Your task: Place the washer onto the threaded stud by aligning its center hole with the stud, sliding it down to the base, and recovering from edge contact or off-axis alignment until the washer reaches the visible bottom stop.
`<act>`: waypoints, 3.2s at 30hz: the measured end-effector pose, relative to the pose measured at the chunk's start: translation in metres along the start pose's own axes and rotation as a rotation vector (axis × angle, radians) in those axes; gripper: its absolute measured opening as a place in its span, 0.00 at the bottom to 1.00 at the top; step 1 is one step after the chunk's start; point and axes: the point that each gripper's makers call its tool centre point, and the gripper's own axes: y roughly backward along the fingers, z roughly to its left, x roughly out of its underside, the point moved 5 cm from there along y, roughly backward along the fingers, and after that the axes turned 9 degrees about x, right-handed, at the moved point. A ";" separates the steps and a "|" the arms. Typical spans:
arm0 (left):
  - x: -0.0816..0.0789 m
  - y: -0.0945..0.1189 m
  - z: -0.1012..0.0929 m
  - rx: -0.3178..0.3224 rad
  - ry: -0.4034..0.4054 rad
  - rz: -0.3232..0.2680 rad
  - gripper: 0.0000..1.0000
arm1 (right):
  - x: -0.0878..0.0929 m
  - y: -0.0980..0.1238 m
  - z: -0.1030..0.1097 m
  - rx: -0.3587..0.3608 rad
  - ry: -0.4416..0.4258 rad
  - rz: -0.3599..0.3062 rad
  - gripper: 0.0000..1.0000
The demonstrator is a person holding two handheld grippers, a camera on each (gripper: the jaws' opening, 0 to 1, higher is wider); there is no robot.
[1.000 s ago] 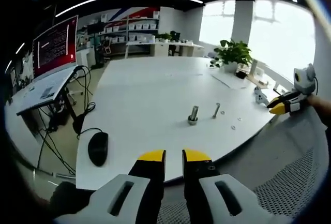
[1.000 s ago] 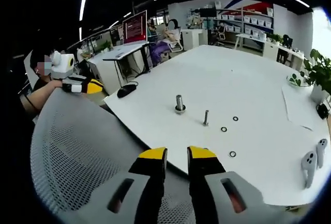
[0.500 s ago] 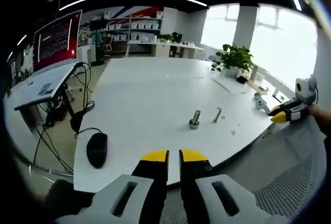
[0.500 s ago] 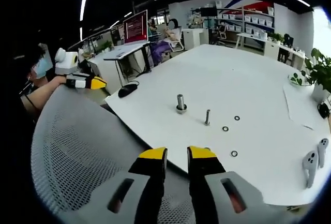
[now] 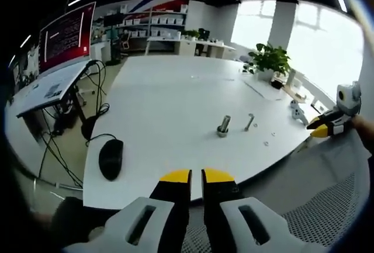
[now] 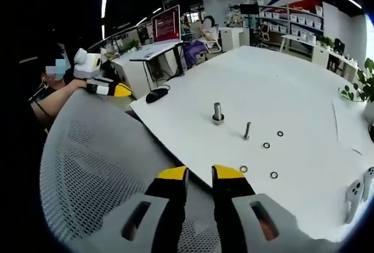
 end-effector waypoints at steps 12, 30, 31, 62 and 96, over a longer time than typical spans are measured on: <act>-0.002 0.001 0.000 -0.005 0.005 -0.024 0.04 | -0.023 -0.011 -0.001 -0.073 0.143 0.004 0.21; -0.002 0.002 0.002 -0.011 -0.004 -0.026 0.04 | -0.033 -0.046 -0.041 -0.144 0.486 0.269 0.24; -0.001 0.002 0.002 -0.010 -0.003 -0.026 0.04 | -0.032 -0.051 -0.043 -0.156 0.509 0.276 0.24; 0.002 0.002 0.003 -0.011 0.020 -0.011 0.04 | 0.035 -0.139 -0.058 -0.224 0.690 0.560 0.23; 0.003 0.002 0.004 -0.017 0.025 -0.005 0.04 | 0.050 -0.154 -0.061 -0.174 0.748 0.613 0.14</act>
